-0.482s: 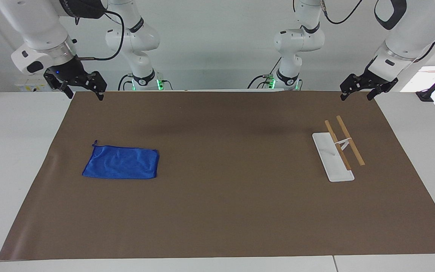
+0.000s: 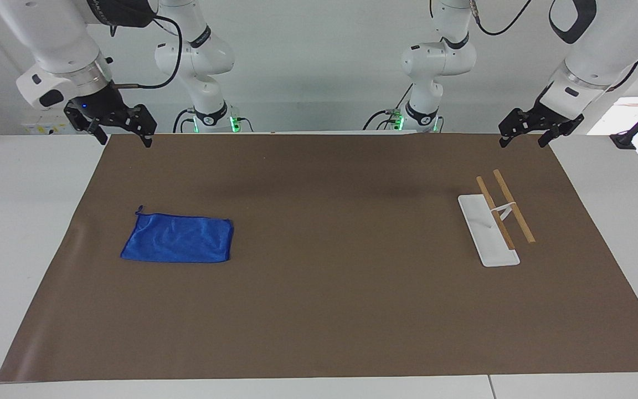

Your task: Right arm passes towel to left arm to hang

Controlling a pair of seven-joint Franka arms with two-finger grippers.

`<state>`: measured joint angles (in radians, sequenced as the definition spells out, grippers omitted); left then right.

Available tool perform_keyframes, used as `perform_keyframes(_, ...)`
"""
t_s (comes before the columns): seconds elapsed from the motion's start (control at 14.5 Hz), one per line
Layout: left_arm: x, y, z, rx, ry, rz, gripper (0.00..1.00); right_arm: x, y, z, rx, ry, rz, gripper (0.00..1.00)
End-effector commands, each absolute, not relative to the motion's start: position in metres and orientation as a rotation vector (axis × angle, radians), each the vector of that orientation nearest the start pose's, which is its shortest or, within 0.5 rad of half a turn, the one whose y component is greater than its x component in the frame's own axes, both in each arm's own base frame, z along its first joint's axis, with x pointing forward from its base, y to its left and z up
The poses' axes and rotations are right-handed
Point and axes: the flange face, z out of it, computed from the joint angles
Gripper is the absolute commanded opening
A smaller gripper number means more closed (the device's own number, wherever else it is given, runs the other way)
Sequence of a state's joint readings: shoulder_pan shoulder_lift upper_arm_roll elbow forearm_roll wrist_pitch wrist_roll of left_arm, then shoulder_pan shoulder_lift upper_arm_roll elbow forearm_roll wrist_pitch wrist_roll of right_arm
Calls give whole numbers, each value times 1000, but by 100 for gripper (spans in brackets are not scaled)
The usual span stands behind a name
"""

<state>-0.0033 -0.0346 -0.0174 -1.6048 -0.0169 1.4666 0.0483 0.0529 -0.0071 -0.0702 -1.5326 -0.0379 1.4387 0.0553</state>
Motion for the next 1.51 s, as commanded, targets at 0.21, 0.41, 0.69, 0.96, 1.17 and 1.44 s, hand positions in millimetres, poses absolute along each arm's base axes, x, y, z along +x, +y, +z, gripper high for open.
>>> perform_keyframes(0.21, 530, -10, 620, -3139, 108, 157, 100, 534, -17, 635, -3169, 101, 124, 100)
perform_keyframes(0.41, 529, -10, 619, -3139, 108, 159, 100, 533, -17, 635, -3167, 103, 124, 100)
perform_keyframes(0.69, 529, -11, 619, -3141, 109, 159, 100, 528, -21, 621, -3167, 113, 102, 100)
perform_keyframes(0.96, 529, -10, 619, -3139, 108, 159, 100, 514, -45, 569, -3159, 167, -25, 100)
perform_keyframes(1.17, 529, -10, 619, -3139, 108, 159, 100, 501, -45, 512, -3158, 98, -71, 100)
perform_keyframes(1.44, 529, -10, 619, -3139, 108, 159, 100, 526, -84, 404, -3173, 45, -118, 100)
